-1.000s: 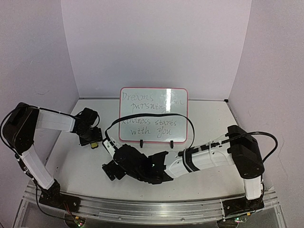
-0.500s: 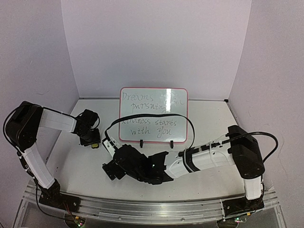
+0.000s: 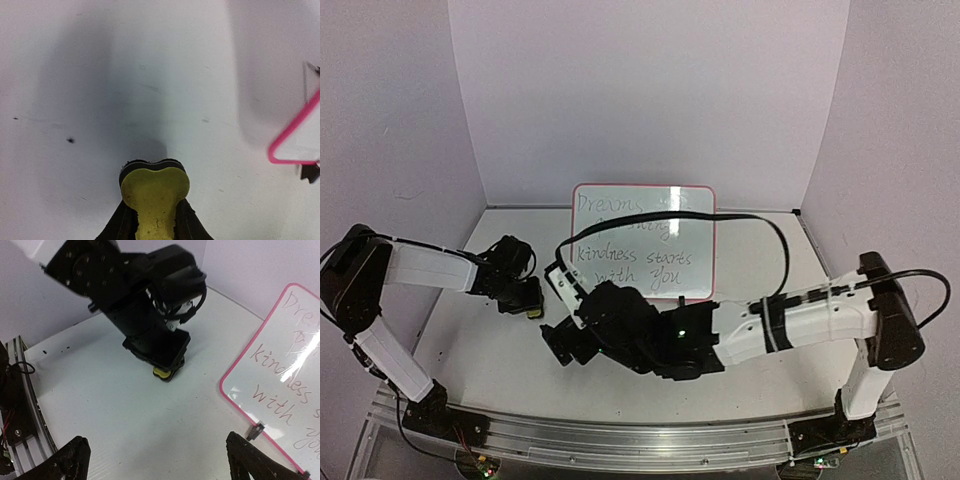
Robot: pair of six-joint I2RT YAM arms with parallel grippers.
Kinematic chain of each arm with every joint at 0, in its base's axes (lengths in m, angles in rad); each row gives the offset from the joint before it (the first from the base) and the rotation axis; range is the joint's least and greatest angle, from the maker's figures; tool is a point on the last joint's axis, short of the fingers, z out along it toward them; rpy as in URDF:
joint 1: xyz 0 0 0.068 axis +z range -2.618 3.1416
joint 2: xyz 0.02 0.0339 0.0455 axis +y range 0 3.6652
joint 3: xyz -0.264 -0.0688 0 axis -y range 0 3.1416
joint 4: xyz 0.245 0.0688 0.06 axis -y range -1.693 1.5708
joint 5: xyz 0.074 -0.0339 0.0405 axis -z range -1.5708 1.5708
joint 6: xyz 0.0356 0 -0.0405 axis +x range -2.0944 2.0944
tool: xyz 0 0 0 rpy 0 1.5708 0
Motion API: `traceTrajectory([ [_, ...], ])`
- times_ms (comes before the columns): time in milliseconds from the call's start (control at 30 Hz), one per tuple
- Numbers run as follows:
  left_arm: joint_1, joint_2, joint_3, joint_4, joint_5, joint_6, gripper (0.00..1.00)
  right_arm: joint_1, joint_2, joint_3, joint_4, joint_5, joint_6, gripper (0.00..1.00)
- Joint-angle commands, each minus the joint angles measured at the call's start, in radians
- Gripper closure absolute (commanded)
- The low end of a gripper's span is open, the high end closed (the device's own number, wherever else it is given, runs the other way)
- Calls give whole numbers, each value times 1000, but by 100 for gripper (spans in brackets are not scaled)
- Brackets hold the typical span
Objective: Erase the whiteboard
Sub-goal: Place the whiteboard eraser at the center of the board.
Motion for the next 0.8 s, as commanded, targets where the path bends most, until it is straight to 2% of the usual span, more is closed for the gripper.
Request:
traceTrajectory([
  [0, -151, -46, 27, 32, 22, -58, 81, 5, -214, -83, -65, 154, -32, 3],
  [200, -332, 86, 135, 34, 4, -140, 81, 4, -409, -240, -176, 294, 1, 2],
  [400, -444, 239, 274, 36, 4, -163, 80, 4, -537, -363, -179, 275, 122, 2],
  [533, -461, 290, 311, 38, 32, -195, 61, 4, -501, -282, -323, 283, 195, 2],
  [600, -466, 289, 317, 41, 38, -208, 46, 4, -453, -206, -436, 286, 227, 2],
  [667, -471, 266, 317, 44, 35, -214, 33, 4, -418, -151, -518, 294, 256, 2],
  [767, -475, 192, 303, 43, 19, -221, 18, 3, -404, -113, -576, 295, 299, 2],
])
